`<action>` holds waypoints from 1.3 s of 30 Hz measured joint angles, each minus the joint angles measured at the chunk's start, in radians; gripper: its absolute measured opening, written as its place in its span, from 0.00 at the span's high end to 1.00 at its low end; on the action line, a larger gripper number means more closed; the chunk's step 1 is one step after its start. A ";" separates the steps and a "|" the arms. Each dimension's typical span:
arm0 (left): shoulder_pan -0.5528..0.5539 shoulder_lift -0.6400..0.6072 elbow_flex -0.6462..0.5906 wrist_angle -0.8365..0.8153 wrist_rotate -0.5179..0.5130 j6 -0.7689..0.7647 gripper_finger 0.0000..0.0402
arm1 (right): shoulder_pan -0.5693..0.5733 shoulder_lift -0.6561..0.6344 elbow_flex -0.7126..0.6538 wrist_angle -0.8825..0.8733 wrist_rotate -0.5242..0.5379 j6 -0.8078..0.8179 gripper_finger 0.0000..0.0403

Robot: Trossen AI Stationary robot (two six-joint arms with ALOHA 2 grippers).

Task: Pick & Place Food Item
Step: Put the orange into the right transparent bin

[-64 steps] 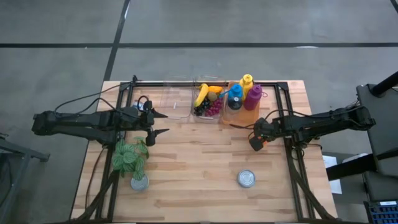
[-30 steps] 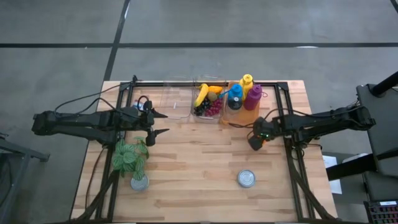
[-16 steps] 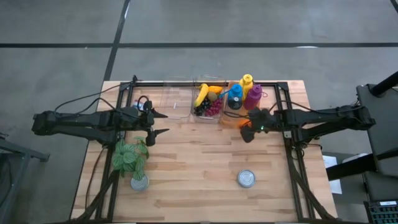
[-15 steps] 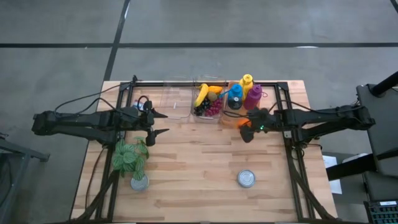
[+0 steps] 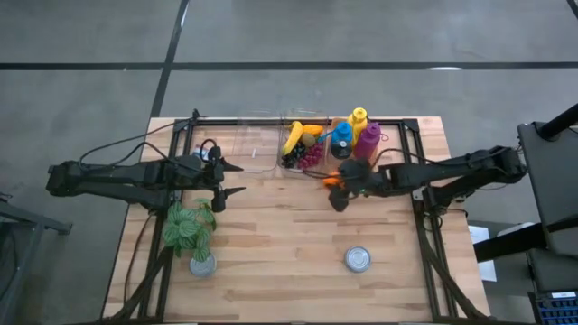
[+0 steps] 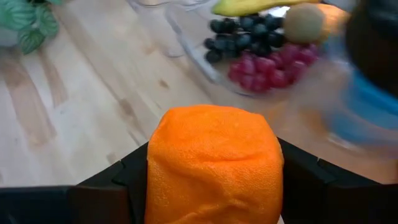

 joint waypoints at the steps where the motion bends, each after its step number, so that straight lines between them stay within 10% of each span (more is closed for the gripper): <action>1: 0.000 0.000 0.000 0.000 0.000 0.000 0.31 | 0.009 0.022 0.021 -0.001 0.000 -0.004 0.41; 15: 0.000 0.000 0.000 -0.030 0.000 0.000 0.31 | 0.004 0.247 0.553 -0.489 -0.005 -0.156 0.41; 39: 0.000 0.000 0.000 -0.046 0.000 0.000 0.31 | -0.463 0.409 0.842 -0.439 -0.371 -0.551 0.41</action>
